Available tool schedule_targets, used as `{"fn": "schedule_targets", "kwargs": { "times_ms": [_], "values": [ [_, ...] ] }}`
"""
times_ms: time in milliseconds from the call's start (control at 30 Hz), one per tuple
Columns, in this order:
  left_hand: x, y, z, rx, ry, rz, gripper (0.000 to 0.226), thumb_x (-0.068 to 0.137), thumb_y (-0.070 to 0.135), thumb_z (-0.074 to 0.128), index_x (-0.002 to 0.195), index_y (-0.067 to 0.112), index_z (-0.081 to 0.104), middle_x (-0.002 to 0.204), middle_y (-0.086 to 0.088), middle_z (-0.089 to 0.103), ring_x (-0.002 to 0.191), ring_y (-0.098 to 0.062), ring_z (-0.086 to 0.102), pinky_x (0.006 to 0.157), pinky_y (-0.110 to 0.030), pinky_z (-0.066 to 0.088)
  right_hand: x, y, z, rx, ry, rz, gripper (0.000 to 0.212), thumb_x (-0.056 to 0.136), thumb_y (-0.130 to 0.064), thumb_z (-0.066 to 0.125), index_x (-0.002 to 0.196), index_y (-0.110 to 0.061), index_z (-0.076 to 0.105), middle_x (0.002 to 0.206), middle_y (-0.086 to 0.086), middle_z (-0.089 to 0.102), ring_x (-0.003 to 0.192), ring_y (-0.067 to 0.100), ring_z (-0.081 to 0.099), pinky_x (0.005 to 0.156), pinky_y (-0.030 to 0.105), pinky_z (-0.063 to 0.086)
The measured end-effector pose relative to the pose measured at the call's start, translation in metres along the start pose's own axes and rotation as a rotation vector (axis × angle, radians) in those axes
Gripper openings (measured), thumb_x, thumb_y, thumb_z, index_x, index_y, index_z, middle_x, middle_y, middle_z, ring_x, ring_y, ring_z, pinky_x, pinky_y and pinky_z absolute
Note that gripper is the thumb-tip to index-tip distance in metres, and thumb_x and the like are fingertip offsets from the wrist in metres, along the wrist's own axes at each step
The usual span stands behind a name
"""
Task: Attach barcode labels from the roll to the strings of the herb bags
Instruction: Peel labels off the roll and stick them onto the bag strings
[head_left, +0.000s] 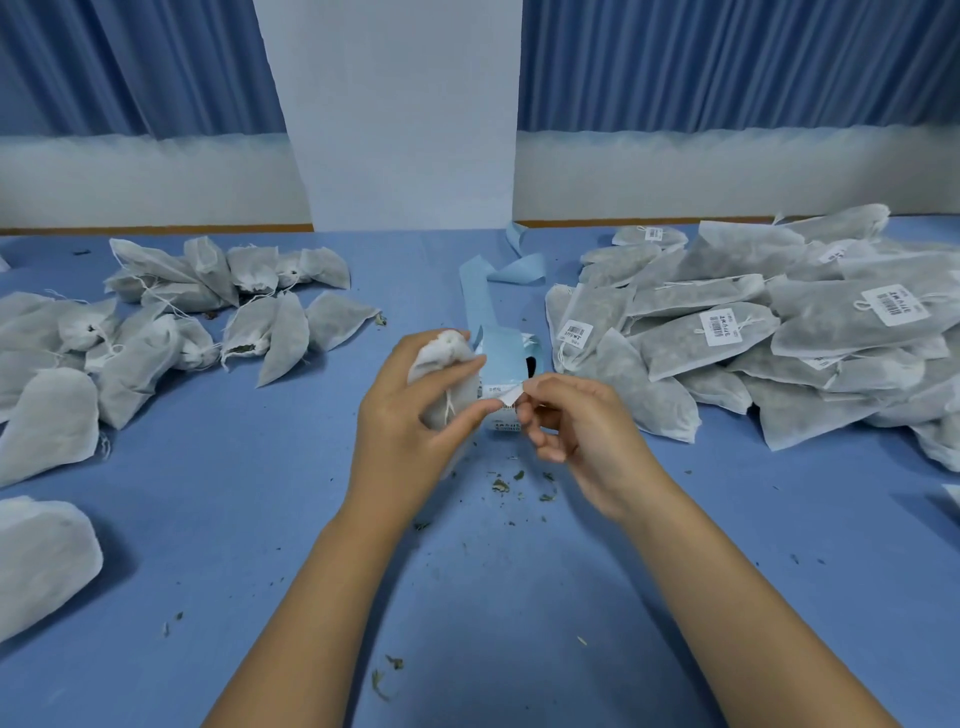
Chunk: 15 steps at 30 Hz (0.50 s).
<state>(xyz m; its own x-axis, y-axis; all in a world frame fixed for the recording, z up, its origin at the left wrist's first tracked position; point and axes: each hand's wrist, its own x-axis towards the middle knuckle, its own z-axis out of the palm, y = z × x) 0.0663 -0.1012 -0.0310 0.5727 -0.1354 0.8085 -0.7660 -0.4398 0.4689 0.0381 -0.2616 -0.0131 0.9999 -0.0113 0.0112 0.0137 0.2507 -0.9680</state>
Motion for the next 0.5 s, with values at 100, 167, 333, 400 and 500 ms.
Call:
{"fn": "schedule_targets", "kwargs": {
  "times_ms": [100, 167, 333, 400, 500],
  "values": [
    [0.001, 0.009, -0.005, -0.169, 0.013, -0.209, 0.025, 0.084, 0.021, 0.070, 0.108, 0.016, 0.071, 0.120, -0.005, 0.059, 0.112, 0.004, 0.052, 0.099, -0.012, 0.037, 0.002, 0.002, -0.001, -0.013, 0.101, 0.025, 0.023, 0.088, -0.005, 0.049, 0.066, -0.007, 0.055, 0.056, 0.003, 0.048, 0.045, 0.014, 0.038, 0.037, 0.019, 0.025],
    [0.002, 0.012, -0.010, -0.282, 0.084, -0.331, 0.020, 0.092, 0.016, 0.061, 0.108, 0.024, 0.070, 0.122, 0.000, 0.060, 0.114, 0.003, 0.053, 0.099, -0.015, 0.039, 0.003, 0.001, -0.004, 0.008, 0.205, 0.013, 0.017, 0.087, -0.004, 0.044, 0.071, -0.006, 0.050, 0.054, 0.002, 0.041, 0.044, 0.013, 0.035, 0.037, 0.020, 0.022],
    [0.006, 0.010, -0.018, -0.382, 0.079, -0.521, 0.036, 0.090, -0.003, 0.061, 0.107, 0.028, 0.070, 0.128, 0.008, 0.060, 0.118, 0.006, 0.052, 0.101, -0.012, 0.040, 0.000, -0.007, -0.008, -0.088, 0.199, -0.304, 0.019, 0.079, -0.015, 0.051, 0.061, -0.017, 0.046, 0.055, -0.007, 0.043, 0.050, 0.011, 0.035, 0.044, 0.019, 0.026],
    [0.007, 0.012, -0.015, -0.395, -0.002, -0.504, 0.040, 0.087, -0.005, 0.064, 0.111, 0.026, 0.068, 0.129, 0.008, 0.058, 0.118, 0.011, 0.050, 0.096, -0.005, 0.037, -0.004, -0.006, -0.002, -0.177, 0.100, -0.451, 0.016, 0.080, -0.015, 0.055, 0.066, -0.019, 0.050, 0.060, -0.013, 0.047, 0.055, 0.006, 0.039, 0.052, 0.014, 0.032],
    [0.005, 0.014, -0.011, -0.406, -0.119, -0.451, 0.048, 0.084, -0.007, 0.067, 0.116, 0.028, 0.065, 0.131, 0.010, 0.056, 0.121, 0.011, 0.047, 0.098, -0.007, 0.037, -0.005, -0.001, 0.004, -0.244, -0.013, -0.504, 0.012, 0.083, -0.013, 0.057, 0.073, -0.018, 0.053, 0.066, -0.017, 0.051, 0.060, 0.001, 0.042, 0.057, 0.011, 0.035]
  ]
}}
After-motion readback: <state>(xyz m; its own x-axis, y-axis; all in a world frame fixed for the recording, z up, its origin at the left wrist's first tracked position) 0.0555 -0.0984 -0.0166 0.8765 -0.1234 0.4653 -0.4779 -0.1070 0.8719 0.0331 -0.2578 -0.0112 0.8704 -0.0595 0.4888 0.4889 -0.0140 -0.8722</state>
